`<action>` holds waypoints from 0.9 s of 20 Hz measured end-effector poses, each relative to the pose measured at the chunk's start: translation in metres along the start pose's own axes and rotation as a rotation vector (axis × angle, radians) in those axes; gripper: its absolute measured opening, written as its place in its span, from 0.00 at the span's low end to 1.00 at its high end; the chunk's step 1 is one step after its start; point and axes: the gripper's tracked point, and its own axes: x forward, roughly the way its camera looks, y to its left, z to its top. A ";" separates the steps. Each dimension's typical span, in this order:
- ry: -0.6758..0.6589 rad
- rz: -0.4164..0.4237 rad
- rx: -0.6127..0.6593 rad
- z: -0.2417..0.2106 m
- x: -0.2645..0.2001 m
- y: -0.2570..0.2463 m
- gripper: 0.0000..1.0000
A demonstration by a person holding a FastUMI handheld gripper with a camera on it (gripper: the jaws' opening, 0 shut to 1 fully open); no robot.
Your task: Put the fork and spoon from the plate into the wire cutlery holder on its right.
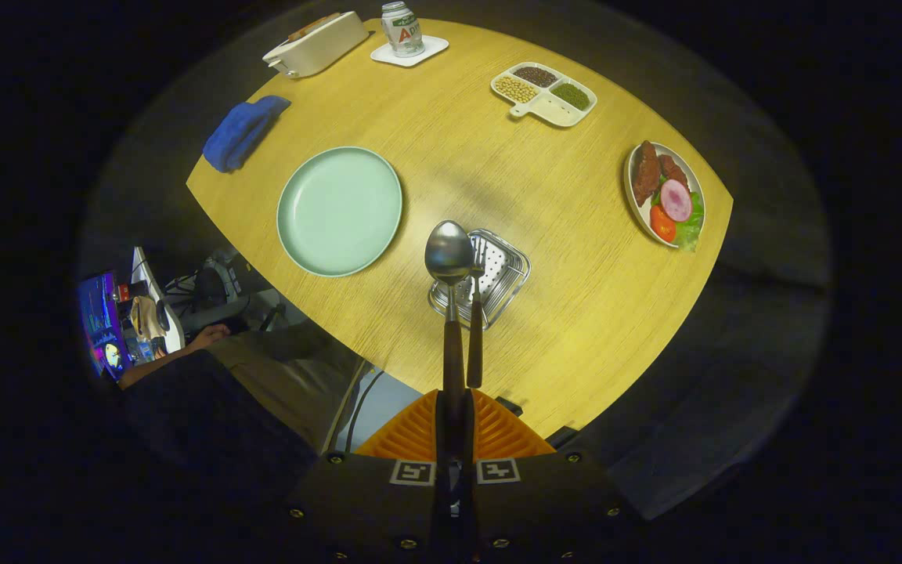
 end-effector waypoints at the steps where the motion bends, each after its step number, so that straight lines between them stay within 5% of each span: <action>1: 0.011 0.002 0.012 -0.003 0.001 -0.004 0.05; 18: 0.189 0.036 0.042 0.007 0.045 -0.028 0.05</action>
